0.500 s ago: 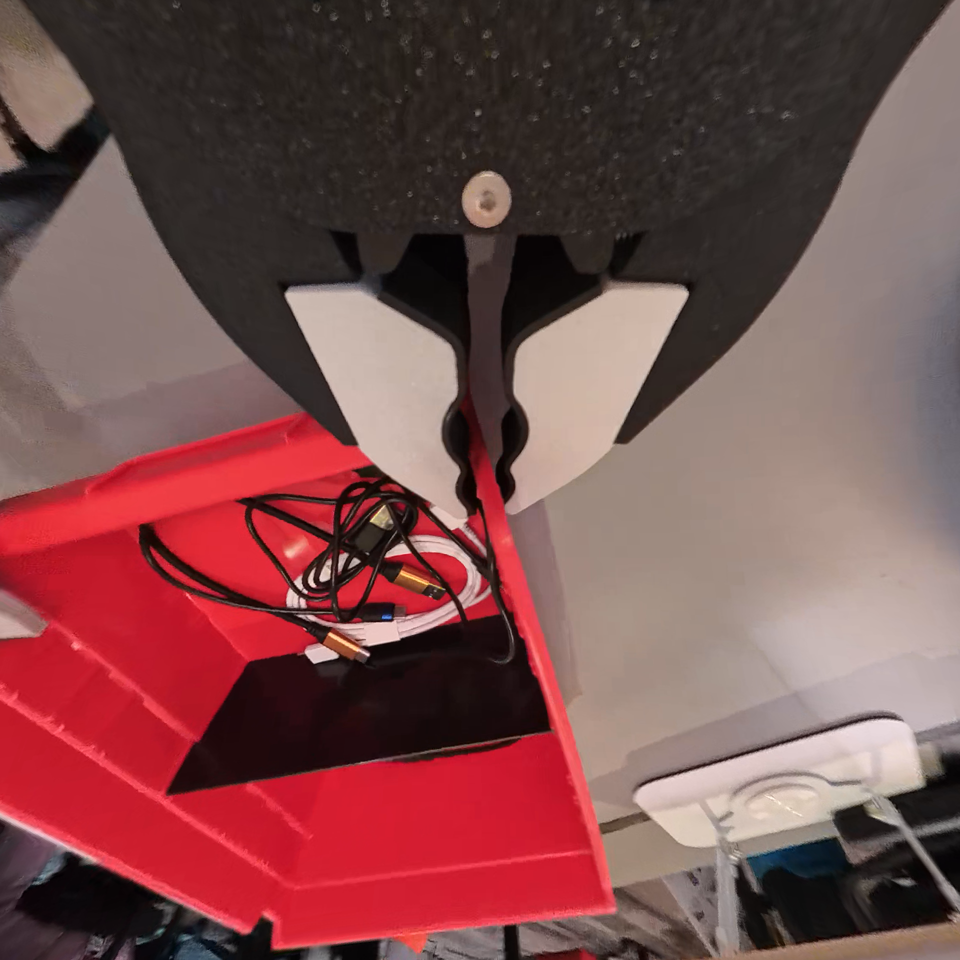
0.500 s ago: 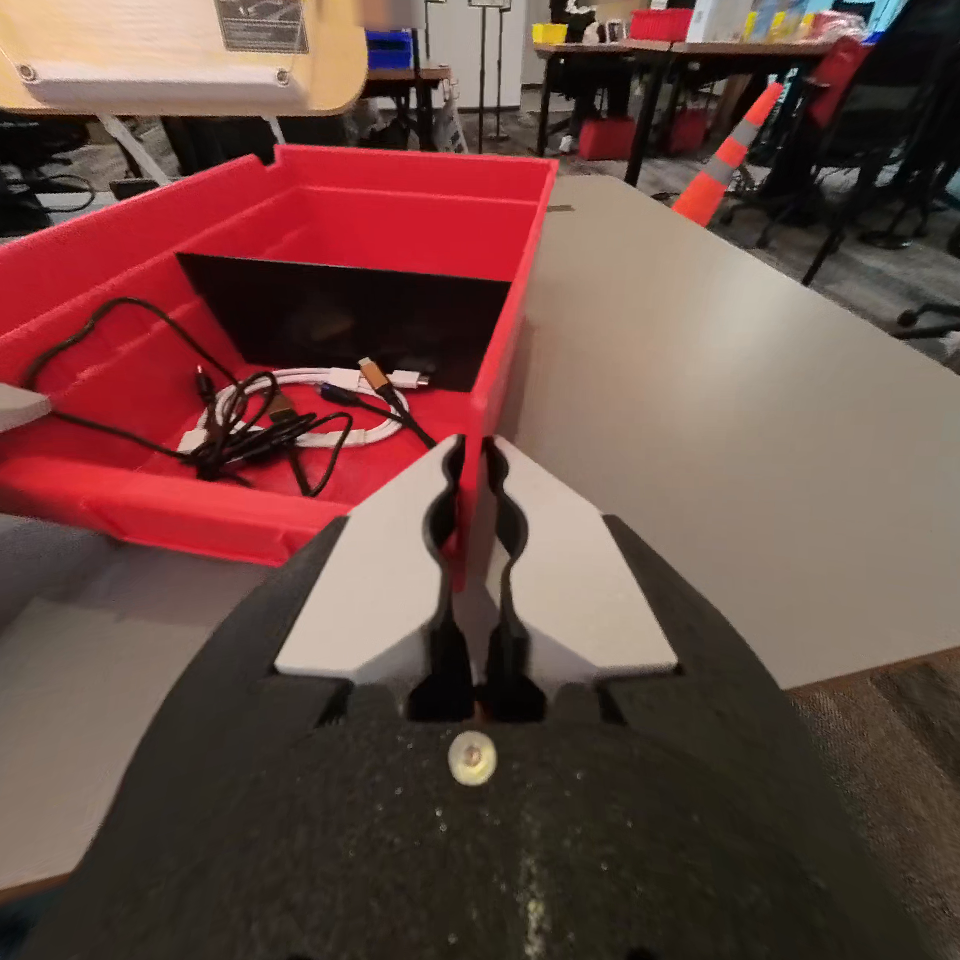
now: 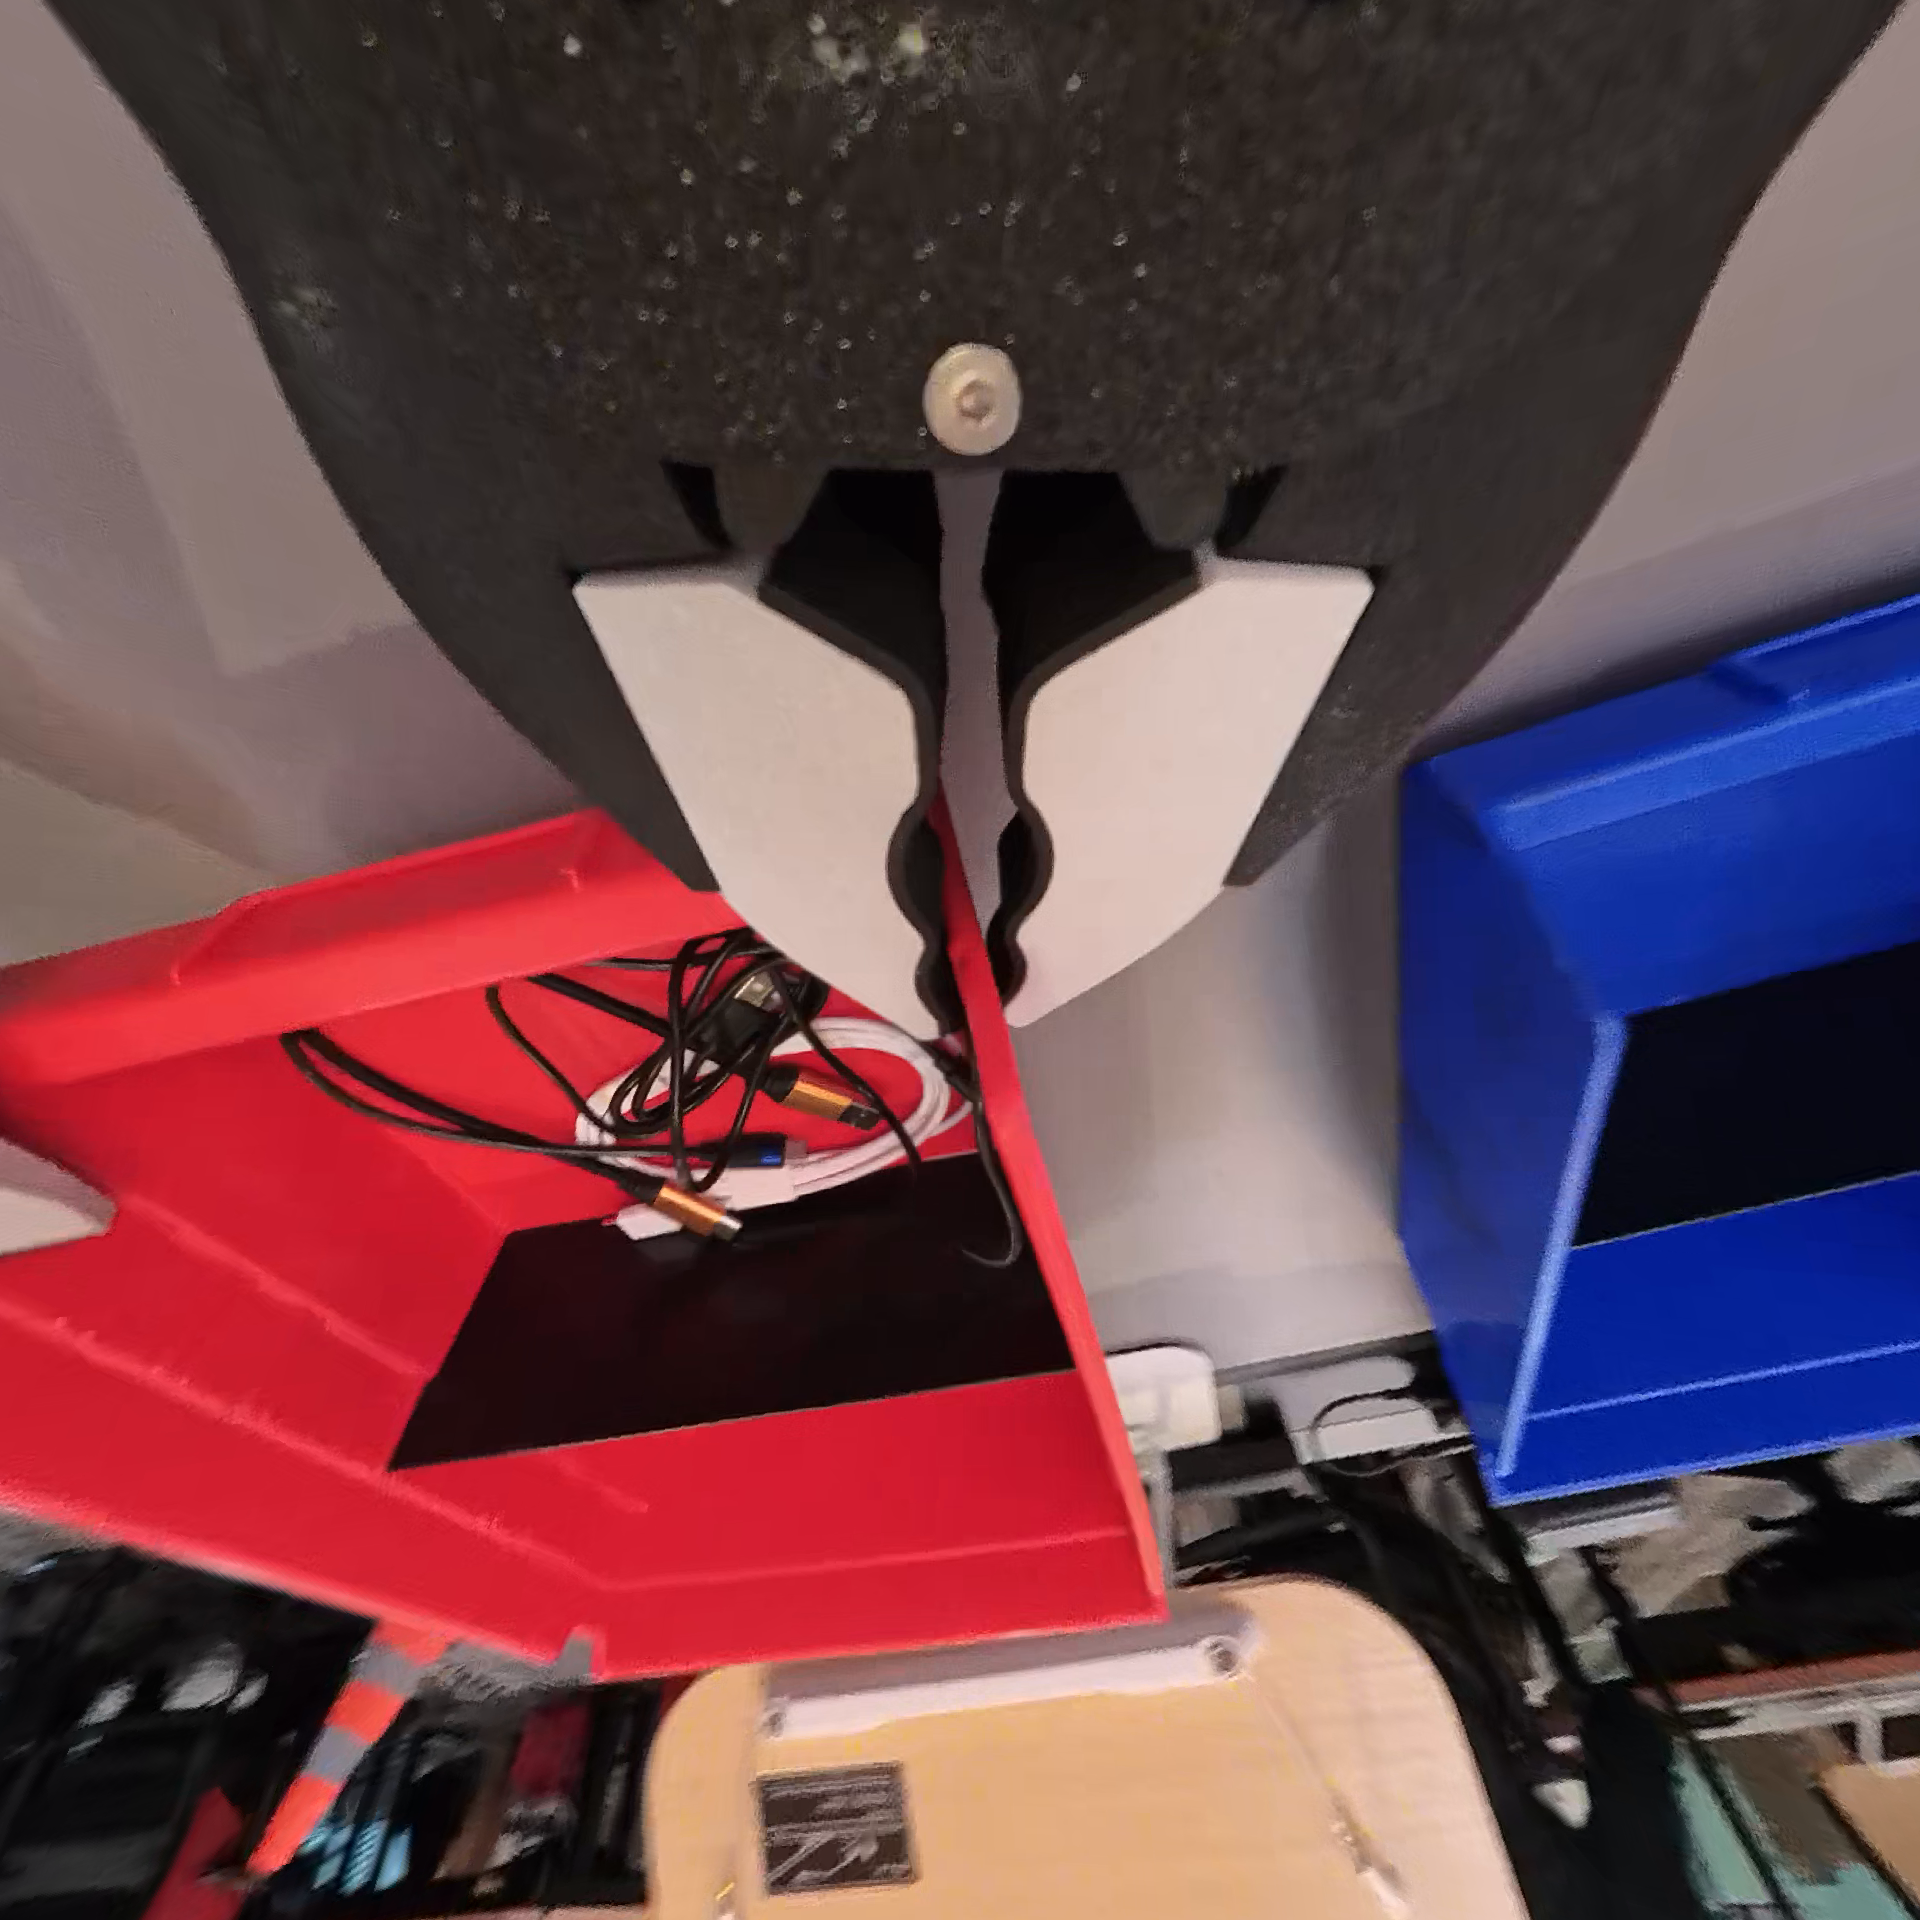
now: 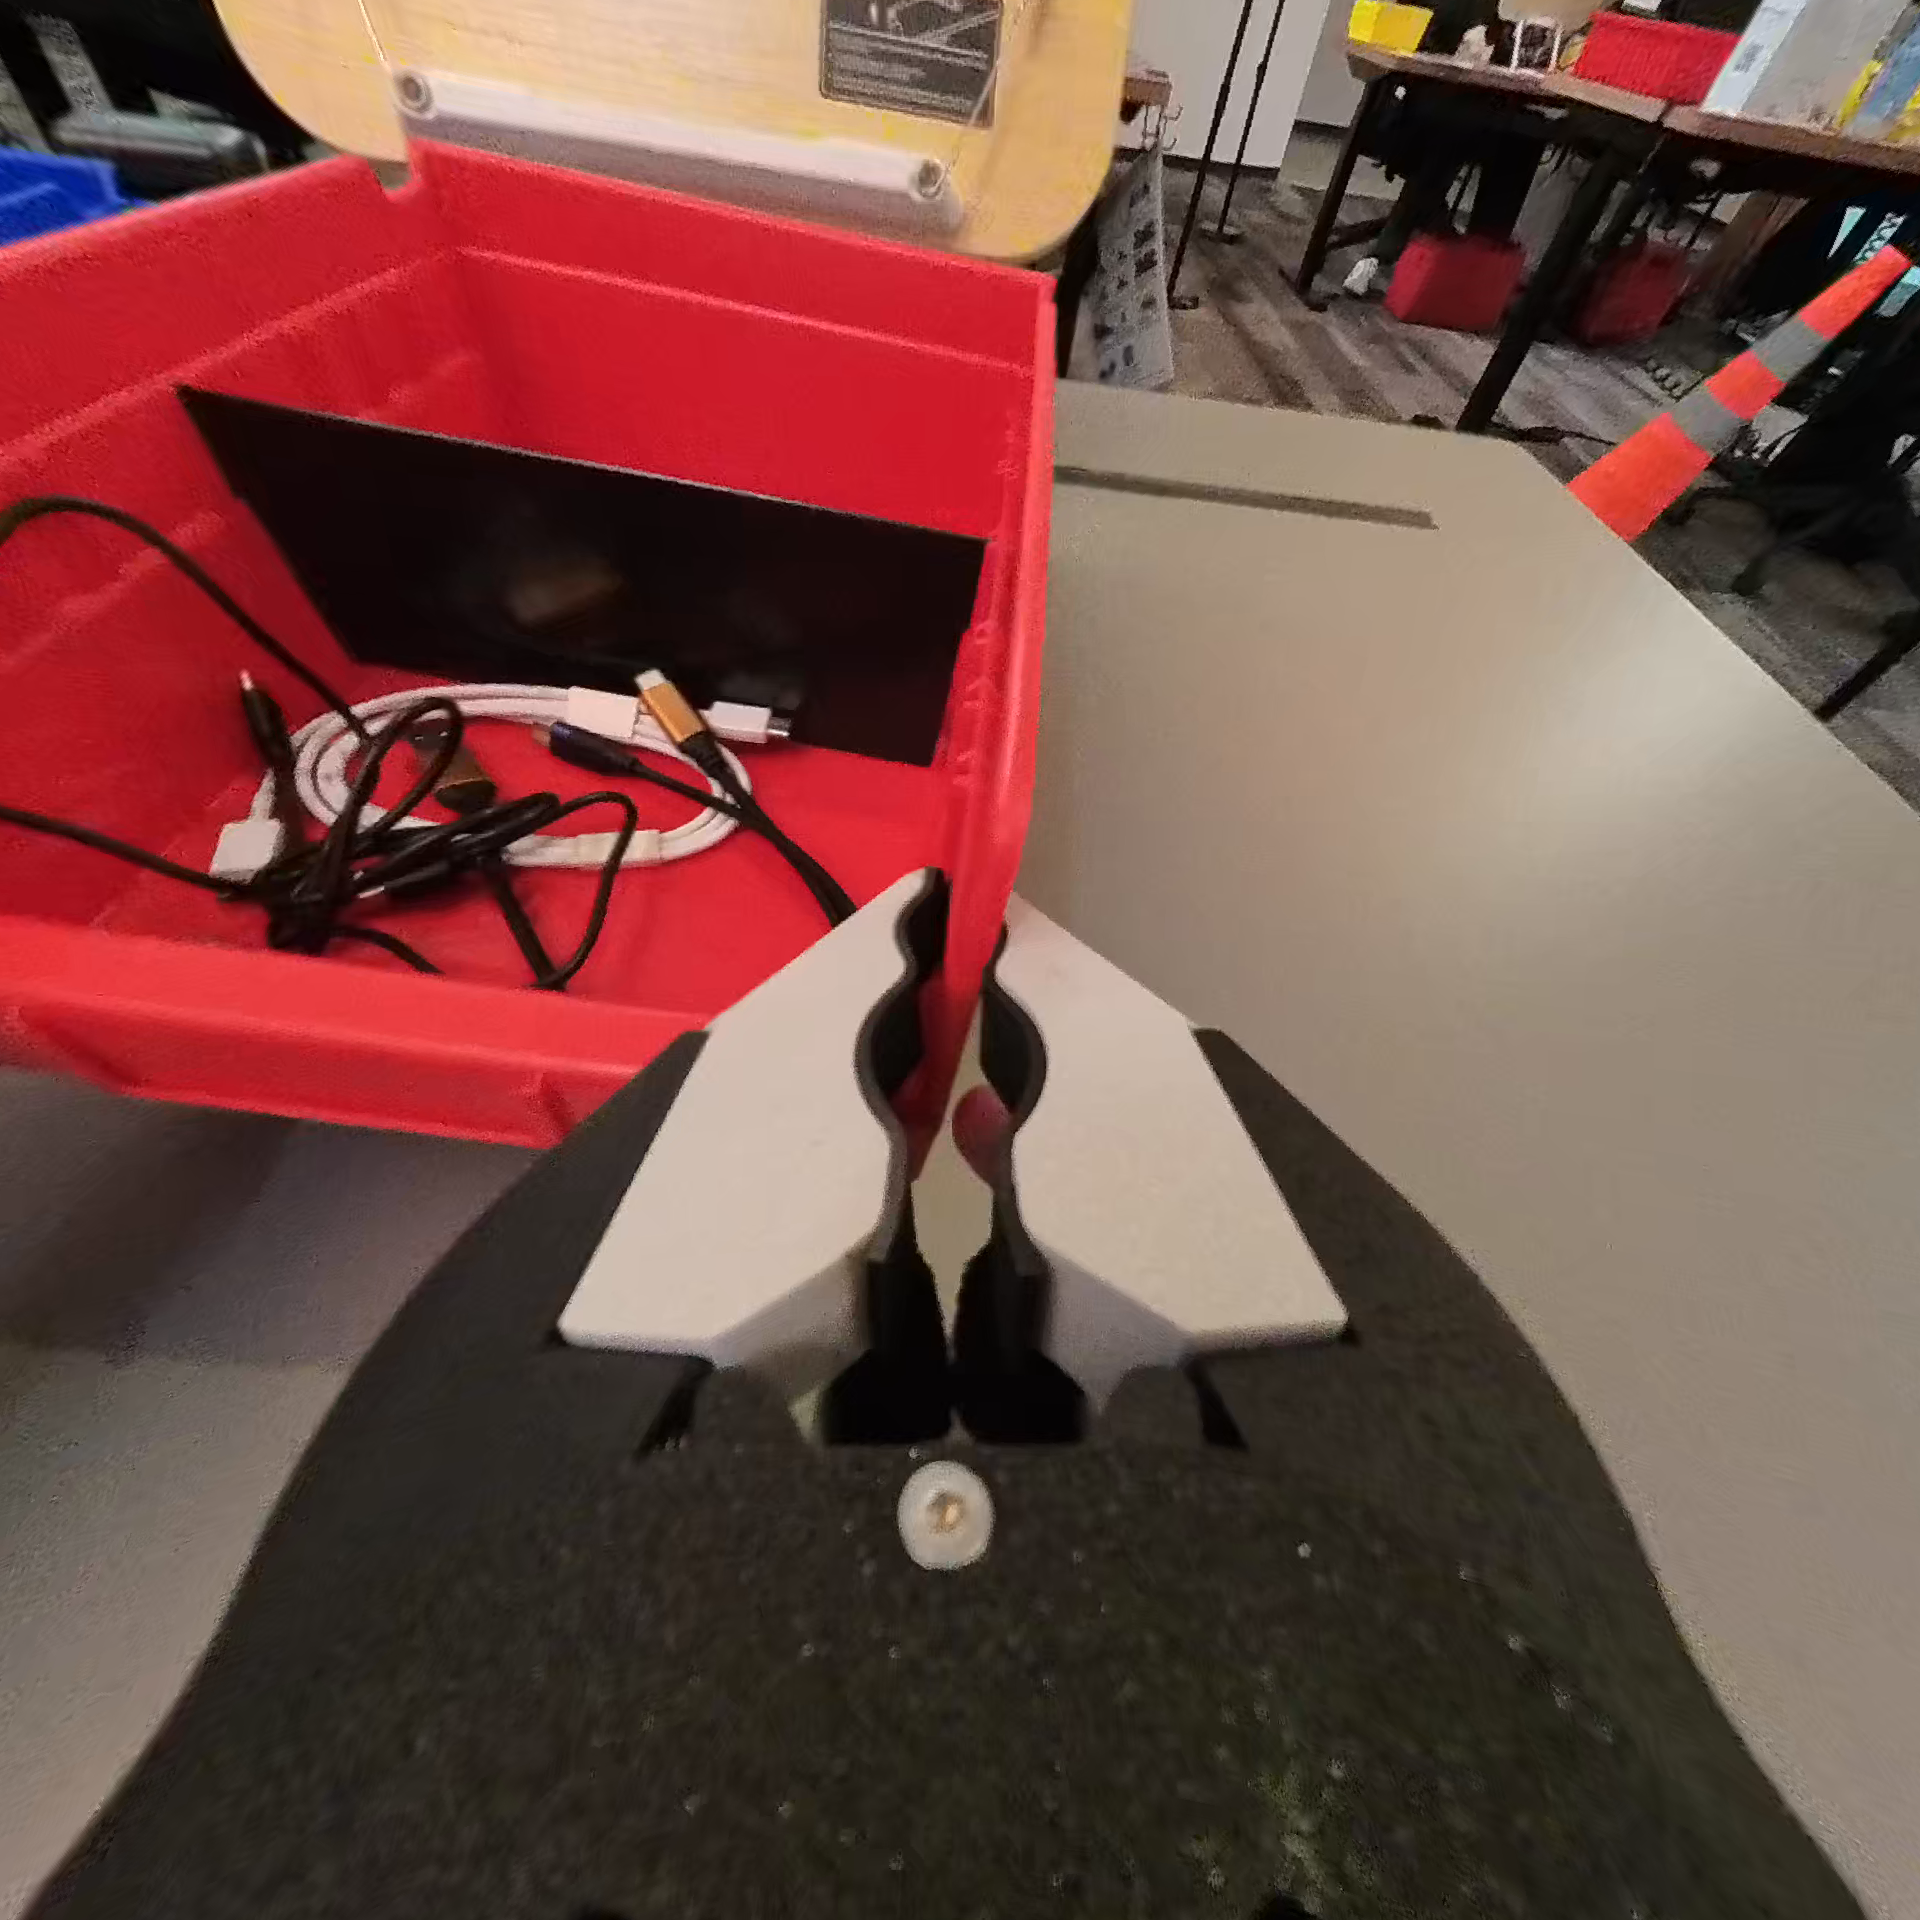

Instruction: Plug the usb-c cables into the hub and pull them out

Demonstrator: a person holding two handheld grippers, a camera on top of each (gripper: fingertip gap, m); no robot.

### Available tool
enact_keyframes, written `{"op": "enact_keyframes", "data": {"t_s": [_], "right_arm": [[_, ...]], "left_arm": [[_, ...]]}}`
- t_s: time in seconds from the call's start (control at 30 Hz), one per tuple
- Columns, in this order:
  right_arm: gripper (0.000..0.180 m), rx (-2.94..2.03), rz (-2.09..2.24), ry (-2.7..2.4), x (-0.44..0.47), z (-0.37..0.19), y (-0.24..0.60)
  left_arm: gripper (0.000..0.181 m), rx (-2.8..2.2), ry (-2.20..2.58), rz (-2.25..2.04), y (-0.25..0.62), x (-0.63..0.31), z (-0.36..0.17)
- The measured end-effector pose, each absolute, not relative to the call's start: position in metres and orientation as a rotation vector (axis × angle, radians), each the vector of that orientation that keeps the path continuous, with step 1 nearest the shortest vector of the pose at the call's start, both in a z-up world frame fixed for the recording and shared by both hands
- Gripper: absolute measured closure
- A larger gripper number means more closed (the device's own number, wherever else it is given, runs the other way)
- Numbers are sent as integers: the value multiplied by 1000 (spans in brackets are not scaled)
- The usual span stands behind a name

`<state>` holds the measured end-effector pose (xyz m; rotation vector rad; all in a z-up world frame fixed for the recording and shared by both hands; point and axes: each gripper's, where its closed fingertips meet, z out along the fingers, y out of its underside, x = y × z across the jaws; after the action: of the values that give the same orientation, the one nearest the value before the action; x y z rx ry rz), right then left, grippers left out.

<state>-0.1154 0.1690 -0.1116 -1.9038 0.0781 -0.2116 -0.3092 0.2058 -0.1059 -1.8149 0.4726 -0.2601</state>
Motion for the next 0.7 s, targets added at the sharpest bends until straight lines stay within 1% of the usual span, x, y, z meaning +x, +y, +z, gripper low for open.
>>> {"op": "enact_keyframes", "data": {"t_s": [0.23,0.3,0.37,0.43,0.5,0.57,0.6,0.67,0.7], "right_arm": [[178,-1956,-106,103,-157,-122,226],[178,-1967,-104,82,-163,-127,235],[178,-1995,-95,61,-165,-139,240],[176,-2002,-110,-5,-163,-143,239],[167,-2000,-127,-48,-158,-137,226],[167,-1931,-56,-65,-158,-121,202],[169,-1902,14,-49,-160,-115,187],[168,-1891,173,-83,-175,-112,158],[167,-1888,208,-129,-184,-113,145]], "left_arm": [[176,-1877,386,-160,237,-353,-124],[174,-1897,425,-203,244,-357,-130],[169,-1966,427,-345,244,-356,-139],[147,-1974,364,-610,231,-347,-125],[125,-1862,357,-813,208,-342,-92],[134,-1724,299,-794,192,-366,-61],[134,-1688,261,-756,188,-383,-50],[138,-1703,229,-648,187,-425,-46],[147,-1754,205,-541,192,-453,-54]]}}
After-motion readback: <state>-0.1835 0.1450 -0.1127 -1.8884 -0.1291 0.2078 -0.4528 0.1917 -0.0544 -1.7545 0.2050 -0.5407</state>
